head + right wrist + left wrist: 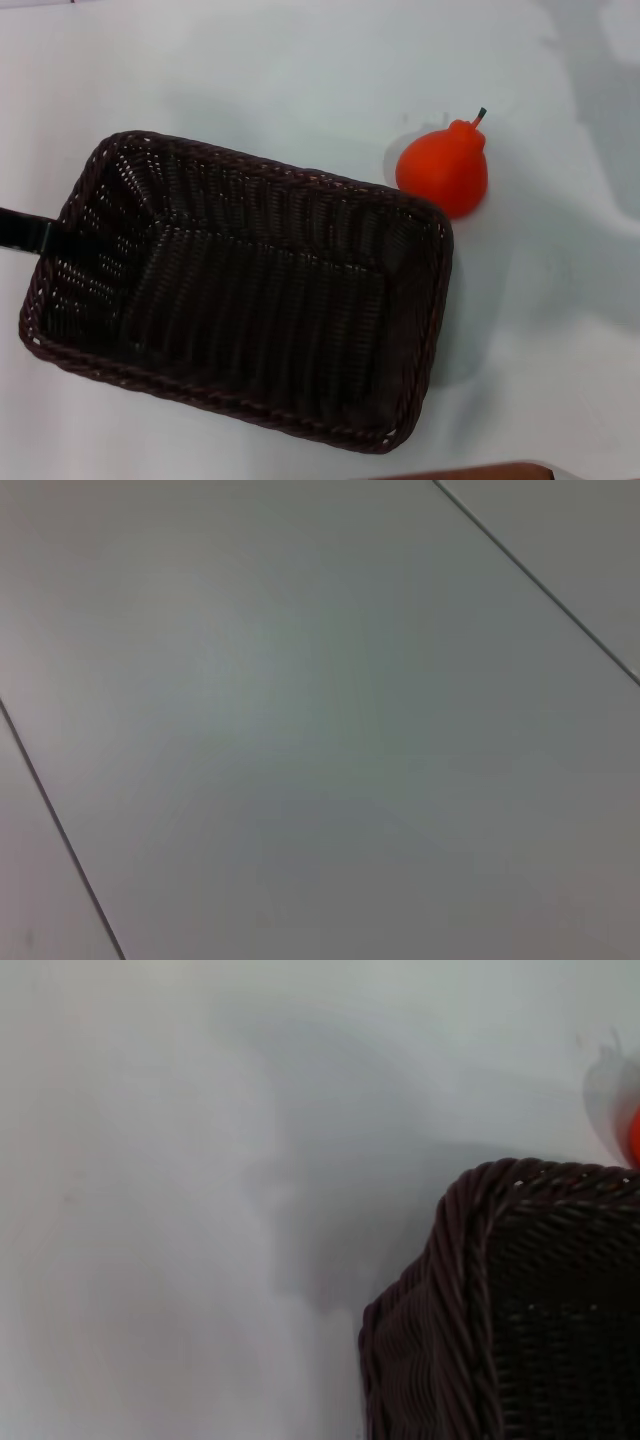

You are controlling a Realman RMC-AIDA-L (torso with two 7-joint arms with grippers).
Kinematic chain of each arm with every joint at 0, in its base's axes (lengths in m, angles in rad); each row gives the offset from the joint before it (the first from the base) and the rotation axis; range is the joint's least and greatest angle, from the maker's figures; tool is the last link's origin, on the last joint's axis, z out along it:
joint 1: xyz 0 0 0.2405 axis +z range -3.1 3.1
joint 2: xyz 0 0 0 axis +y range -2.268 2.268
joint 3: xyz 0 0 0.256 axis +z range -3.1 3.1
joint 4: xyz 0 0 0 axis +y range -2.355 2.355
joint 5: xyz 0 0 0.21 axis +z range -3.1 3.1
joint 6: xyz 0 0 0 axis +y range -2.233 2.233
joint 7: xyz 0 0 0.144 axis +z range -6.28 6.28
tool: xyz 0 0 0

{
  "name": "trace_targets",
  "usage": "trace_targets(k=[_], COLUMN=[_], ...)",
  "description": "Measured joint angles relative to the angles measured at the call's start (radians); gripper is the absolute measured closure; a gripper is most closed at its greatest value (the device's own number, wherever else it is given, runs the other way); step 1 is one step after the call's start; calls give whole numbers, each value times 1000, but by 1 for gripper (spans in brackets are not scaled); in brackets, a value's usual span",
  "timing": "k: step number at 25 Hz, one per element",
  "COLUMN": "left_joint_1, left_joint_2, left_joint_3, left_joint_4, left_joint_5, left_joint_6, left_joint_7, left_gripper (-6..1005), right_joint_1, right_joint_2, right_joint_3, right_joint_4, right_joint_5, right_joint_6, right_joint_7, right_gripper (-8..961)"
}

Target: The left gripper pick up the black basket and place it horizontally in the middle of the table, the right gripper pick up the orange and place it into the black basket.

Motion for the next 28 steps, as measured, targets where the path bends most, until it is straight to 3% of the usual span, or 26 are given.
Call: trace_targets(k=[5,17,28], left_joint_1=[12,67,73], left_joint_2=[-6,-20,-35], left_joint_3=[-13,-208,-297], left_joint_4=[-15,-88,-84], left_joint_5=[-10,-215,-277], left_joint_6=[-3,-47,-41], left_joint_7=[0,-14,-41], left_gripper=[822,822,822], right_joint_1=[-3,0,8], right_joint_2=[0,1,1], right_joint_3=[5,6,10], right_joint_4=[-1,-1,2], right_joint_5=[0,0,0], right_joint_6=[1,-2,-16], right_joint_7=[0,0,0], right_gripper=[87,89,92])
